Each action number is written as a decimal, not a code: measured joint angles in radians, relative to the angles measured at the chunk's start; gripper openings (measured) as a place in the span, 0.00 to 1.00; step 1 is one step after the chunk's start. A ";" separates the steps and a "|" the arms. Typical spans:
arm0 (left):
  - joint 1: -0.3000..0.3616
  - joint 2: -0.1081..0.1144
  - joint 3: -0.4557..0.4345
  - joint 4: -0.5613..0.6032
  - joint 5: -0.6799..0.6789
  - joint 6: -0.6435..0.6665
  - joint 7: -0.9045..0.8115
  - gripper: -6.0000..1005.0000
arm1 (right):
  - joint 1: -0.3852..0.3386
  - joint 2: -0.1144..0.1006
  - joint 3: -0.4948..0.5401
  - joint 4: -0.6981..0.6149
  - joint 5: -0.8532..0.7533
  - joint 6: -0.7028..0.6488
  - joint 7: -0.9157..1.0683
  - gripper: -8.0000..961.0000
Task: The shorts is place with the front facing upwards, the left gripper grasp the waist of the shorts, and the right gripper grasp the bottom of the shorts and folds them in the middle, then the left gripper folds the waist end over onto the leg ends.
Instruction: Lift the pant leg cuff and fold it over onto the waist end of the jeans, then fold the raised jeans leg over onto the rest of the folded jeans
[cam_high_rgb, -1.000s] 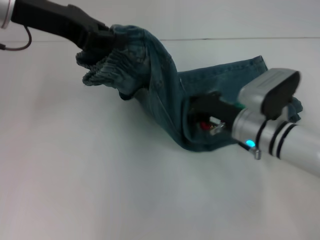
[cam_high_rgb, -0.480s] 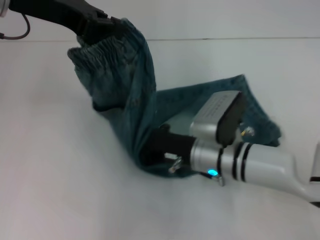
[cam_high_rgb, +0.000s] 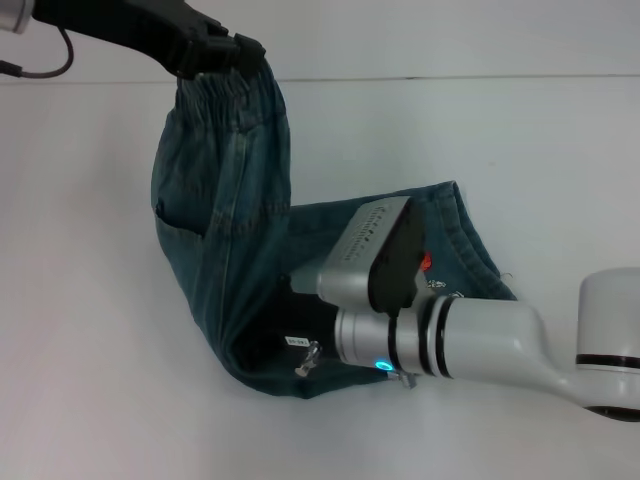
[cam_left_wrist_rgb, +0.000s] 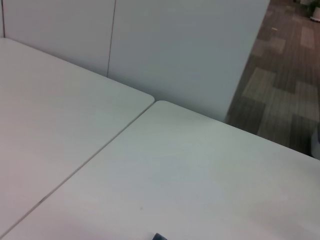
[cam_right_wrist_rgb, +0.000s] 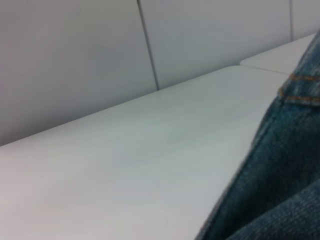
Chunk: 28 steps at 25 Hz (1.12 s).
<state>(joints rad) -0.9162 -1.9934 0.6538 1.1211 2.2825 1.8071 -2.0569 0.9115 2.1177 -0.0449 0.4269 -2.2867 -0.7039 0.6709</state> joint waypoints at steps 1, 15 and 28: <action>0.000 -0.001 0.000 -0.003 0.000 -0.001 0.001 0.03 | -0.006 -0.002 0.002 -0.002 -0.004 0.000 0.006 0.01; 0.004 -0.037 0.018 -0.009 0.000 -0.004 0.016 0.02 | -0.108 -0.021 -0.006 -0.173 -0.010 -0.114 0.088 0.01; -0.021 -0.127 0.169 -0.015 -0.043 -0.102 0.021 0.03 | -0.259 -0.030 0.128 -0.535 0.294 -0.428 0.157 0.02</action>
<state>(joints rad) -0.9372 -2.1204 0.8228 1.1065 2.2397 1.7049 -2.0362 0.6523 2.0873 0.0828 -0.1083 -1.9929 -1.1318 0.8275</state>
